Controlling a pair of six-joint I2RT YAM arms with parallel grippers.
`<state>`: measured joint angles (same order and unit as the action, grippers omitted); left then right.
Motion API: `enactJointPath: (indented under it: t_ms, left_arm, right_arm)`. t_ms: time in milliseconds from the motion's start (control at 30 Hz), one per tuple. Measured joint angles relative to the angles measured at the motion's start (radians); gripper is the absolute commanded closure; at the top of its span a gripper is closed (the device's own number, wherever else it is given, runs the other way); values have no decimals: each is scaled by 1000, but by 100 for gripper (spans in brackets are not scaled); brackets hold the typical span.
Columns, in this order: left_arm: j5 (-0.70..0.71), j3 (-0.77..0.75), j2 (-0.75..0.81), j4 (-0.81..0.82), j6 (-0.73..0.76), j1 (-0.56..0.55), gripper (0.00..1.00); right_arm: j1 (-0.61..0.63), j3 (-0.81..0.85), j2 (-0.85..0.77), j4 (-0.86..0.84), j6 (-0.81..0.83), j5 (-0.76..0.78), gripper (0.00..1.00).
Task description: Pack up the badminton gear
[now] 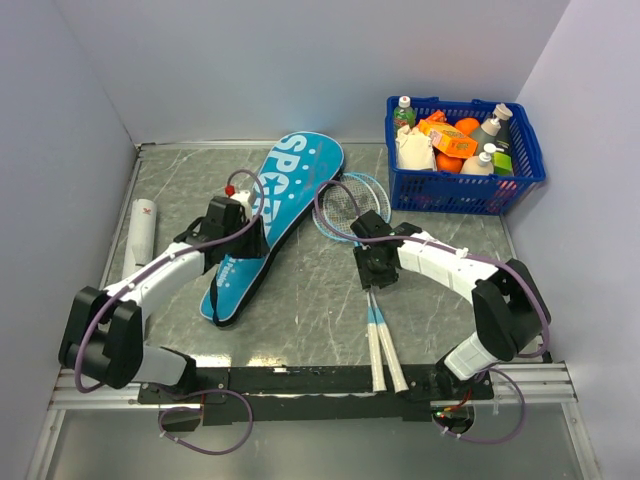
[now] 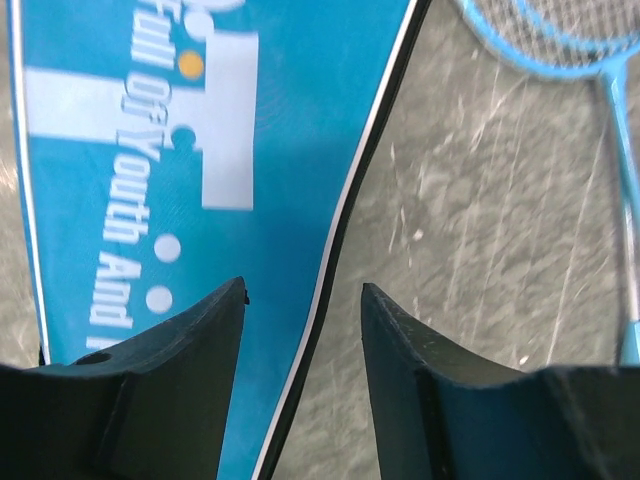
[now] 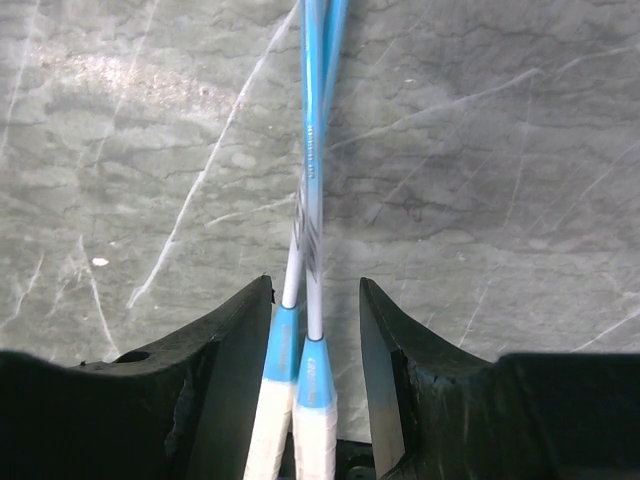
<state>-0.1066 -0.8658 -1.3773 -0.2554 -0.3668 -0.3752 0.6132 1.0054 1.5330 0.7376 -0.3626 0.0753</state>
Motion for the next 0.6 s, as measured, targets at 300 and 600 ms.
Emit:
enactJointPath:
  t_ms: [300, 600]
  left_arm:
    - [18, 71, 43, -21, 11, -58, 46]
    - [76, 75, 0, -24, 34, -80, 47]
  right_arm:
    - [2, -14, -15, -1, -11, -34, 52]
    - [11, -24, -21, -10, -19, -51, 52]
